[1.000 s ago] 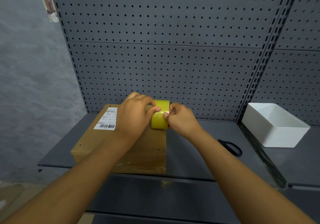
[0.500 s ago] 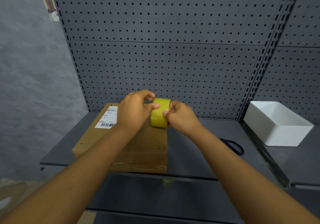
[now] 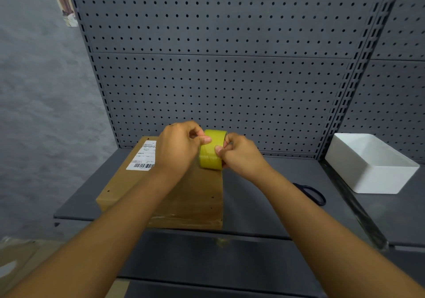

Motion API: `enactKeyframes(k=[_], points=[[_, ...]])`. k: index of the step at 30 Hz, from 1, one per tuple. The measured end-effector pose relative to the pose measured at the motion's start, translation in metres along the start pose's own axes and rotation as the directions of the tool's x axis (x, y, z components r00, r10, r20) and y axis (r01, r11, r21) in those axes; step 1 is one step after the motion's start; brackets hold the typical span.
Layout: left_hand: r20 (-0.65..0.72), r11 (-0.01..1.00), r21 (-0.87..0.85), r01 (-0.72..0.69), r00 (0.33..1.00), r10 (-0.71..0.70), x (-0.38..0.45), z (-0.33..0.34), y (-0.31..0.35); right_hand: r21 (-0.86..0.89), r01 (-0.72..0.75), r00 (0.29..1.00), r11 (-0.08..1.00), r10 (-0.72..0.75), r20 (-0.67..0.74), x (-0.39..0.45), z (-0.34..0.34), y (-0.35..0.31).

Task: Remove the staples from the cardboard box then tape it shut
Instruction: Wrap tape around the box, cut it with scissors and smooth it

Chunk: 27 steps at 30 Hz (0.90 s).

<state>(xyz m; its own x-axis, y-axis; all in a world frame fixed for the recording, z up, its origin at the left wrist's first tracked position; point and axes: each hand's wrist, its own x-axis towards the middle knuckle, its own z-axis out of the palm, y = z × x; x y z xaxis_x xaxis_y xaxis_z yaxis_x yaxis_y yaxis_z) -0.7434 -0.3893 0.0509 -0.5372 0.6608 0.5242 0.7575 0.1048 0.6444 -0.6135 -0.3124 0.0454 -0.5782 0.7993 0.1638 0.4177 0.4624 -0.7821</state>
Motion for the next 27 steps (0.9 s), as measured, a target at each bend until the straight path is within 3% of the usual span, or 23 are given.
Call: enactKeyframes(k=[12,23,27], points=[[-0.039,0.998,0.049,-0.036,0.999,0.038,-0.0006,0.0052,-0.0032,-0.007,-0.014,0.999,1.000,0.014,-0.030,0.0015,0.0021,0.0014],[0.061,0.999,0.025,-0.036,0.998,0.035,0.0017,-0.0034,-0.0020,-0.042,0.002,1.000,0.999,-0.003,-0.024,-0.0013,0.0022,0.0007],[0.024,0.999,0.011,-0.031,0.999,0.031,-0.0018,-0.0030,-0.0012,-0.048,0.016,1.000,0.999,-0.017,-0.023,-0.0030,0.0024,0.0002]])
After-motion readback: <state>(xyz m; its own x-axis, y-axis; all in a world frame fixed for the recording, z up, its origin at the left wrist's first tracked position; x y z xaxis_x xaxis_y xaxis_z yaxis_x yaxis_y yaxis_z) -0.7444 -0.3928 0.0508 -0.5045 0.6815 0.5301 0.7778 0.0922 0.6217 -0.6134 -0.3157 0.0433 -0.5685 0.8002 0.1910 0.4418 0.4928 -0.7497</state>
